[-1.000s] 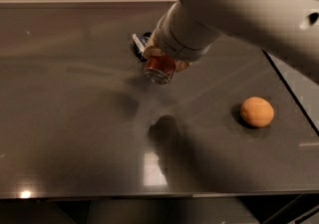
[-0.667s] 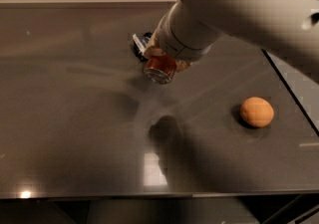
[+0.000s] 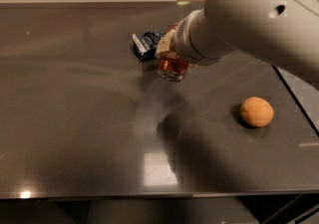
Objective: Place coke can upright
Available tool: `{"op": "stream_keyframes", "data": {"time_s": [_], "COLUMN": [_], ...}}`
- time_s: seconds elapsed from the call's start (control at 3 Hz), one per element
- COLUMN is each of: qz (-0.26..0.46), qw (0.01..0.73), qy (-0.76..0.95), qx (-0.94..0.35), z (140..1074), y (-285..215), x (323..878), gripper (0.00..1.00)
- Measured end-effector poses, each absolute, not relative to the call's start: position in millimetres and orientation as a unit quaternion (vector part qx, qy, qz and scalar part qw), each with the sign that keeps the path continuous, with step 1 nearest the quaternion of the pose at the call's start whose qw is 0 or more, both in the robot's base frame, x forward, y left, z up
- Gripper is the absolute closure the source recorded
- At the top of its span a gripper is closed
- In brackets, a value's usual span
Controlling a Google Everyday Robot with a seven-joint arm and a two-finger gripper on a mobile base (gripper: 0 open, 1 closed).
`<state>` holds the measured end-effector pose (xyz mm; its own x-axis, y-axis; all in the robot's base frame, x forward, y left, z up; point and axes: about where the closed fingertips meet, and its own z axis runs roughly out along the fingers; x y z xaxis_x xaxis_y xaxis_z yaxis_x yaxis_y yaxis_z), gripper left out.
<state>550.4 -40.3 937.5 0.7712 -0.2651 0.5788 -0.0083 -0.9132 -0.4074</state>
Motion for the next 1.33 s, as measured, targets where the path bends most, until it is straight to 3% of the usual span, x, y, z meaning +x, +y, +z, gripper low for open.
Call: {"op": "stream_keyframes", "data": {"time_s": [1.0,1.33], "qz": [-0.405,-0.442], "qw": [0.283,0.270], "qy": [-0.027,-0.084], "qx": [-0.869,-0.851], "z": [925.5,920.3], "y": [-29.5,-21.8], "x": [545.9,541.6], "gripper": [1.00,1.00]}}
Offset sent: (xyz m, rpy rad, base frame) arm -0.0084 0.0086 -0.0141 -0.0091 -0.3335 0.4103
